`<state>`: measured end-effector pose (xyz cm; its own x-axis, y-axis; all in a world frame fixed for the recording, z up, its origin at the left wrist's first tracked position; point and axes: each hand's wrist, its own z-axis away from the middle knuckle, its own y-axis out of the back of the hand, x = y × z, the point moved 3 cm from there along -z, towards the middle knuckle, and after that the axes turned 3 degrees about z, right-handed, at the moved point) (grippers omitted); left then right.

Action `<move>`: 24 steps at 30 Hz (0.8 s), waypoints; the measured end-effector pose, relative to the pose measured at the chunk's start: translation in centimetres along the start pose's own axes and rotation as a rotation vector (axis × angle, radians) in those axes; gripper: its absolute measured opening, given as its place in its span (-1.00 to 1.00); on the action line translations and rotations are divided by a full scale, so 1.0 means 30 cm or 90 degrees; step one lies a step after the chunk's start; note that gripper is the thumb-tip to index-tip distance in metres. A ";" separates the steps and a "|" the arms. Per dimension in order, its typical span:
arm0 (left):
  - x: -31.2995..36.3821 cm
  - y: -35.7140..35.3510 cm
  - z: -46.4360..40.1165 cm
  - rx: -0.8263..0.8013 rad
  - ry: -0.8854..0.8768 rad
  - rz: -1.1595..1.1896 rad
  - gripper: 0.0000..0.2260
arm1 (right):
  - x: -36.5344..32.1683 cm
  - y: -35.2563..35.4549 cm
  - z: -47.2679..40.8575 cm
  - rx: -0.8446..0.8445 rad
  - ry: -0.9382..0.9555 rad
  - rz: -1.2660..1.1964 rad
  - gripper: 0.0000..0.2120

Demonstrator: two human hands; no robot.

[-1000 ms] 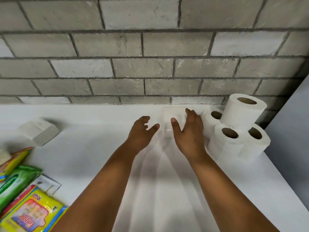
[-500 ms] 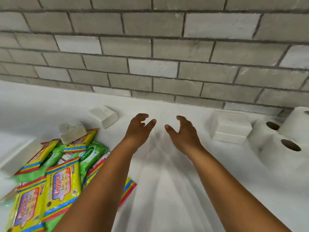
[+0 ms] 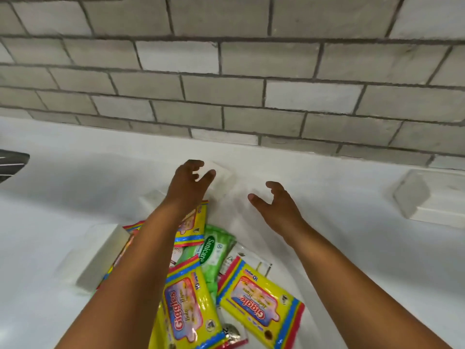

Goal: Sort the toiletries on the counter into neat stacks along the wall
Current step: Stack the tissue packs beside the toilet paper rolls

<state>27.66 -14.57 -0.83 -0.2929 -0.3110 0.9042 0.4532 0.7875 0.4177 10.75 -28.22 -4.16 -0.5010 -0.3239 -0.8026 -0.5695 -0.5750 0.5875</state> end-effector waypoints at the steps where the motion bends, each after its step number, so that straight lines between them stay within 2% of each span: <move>1: -0.021 0.037 -0.017 0.002 -0.002 -0.022 -0.65 | -0.011 -0.032 -0.015 -0.004 0.001 0.001 -0.31; 5: -0.094 0.156 -0.052 0.070 0.030 -0.247 -0.49 | -0.057 -0.144 -0.088 -0.023 -0.014 -0.002 -0.20; 8: -0.117 0.191 -0.020 0.100 0.170 -0.358 -0.22 | -0.092 -0.216 -0.144 -0.031 -0.005 0.031 -0.02; 10: -0.140 0.188 -0.005 0.096 0.245 -0.350 -0.10 | -0.116 -0.257 -0.180 -0.026 0.011 0.064 0.06; 13: -0.176 0.164 -0.007 0.066 0.280 -0.314 0.00 | -0.141 -0.309 -0.230 -0.022 0.026 0.110 0.15; 19: -0.199 0.143 -0.010 0.036 0.243 -0.347 0.13 | -0.120 -0.368 -0.284 0.004 0.043 0.139 0.22; 24: -0.209 0.147 -0.005 0.005 0.203 -0.269 0.16 | -0.094 -0.356 -0.296 0.039 0.034 0.094 0.17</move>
<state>31.62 -9.23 -4.64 -0.1776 -0.7477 0.6398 0.3444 0.5618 0.7522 24.03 -27.83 -9.09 -0.5482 -0.4412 -0.7105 -0.5318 -0.4718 0.7033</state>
